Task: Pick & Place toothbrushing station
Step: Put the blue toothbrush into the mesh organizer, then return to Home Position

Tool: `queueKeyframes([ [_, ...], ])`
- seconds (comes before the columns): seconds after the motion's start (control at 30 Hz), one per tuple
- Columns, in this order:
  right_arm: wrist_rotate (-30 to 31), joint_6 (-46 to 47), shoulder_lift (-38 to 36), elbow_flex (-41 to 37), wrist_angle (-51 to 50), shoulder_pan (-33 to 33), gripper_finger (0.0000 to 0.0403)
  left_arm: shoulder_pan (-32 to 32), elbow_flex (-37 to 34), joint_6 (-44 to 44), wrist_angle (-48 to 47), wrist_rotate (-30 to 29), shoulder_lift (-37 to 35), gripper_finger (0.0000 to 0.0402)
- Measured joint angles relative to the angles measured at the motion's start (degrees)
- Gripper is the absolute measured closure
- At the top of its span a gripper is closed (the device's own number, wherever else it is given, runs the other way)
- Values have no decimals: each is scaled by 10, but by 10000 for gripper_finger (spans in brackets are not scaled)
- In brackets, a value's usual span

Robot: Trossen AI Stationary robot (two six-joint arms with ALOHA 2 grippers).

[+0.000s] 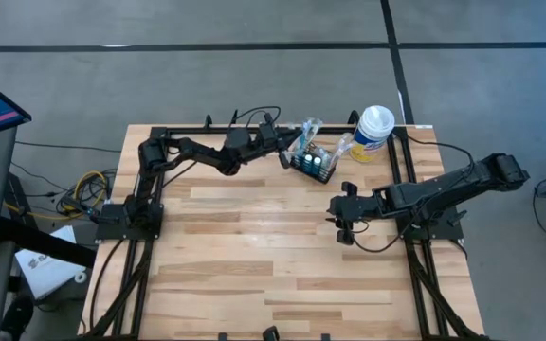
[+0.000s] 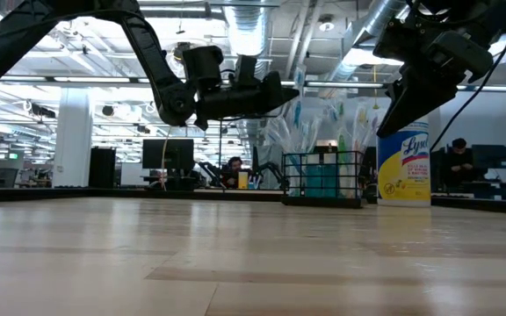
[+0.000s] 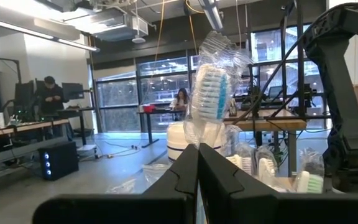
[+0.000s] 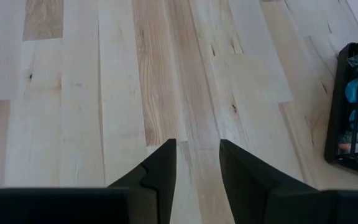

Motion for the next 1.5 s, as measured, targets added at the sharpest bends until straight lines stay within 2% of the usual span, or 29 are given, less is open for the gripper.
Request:
queueKeyframes([
  [0.1, 0, 0, 0, 0, 0, 0, 290, 0, 0, 0, -11, -1, 0, 401],
  [0.3, 0, 0, 0, 0, 0, 0, 290, 0, 0, 0, -101, -22, -2, 402],
  [0.87, 0, 0, 0, 0, -2, 0, 290, 0, 0, -20, -137, -23, -4, 402],
  [1.0, 0, 0, 0, 0, -3, 0, 290, 0, 0, -26, -165, -19, -26, 400],
  [1.2, 0, 0, 0, 0, -4, 0, 290, 1, 0, -13, -281, -2, -86, 365],
  [1.5, 0, -4, 0, 0, -2, 0, 290, 1, 0, -14, -361, -23, -128, 302],
])
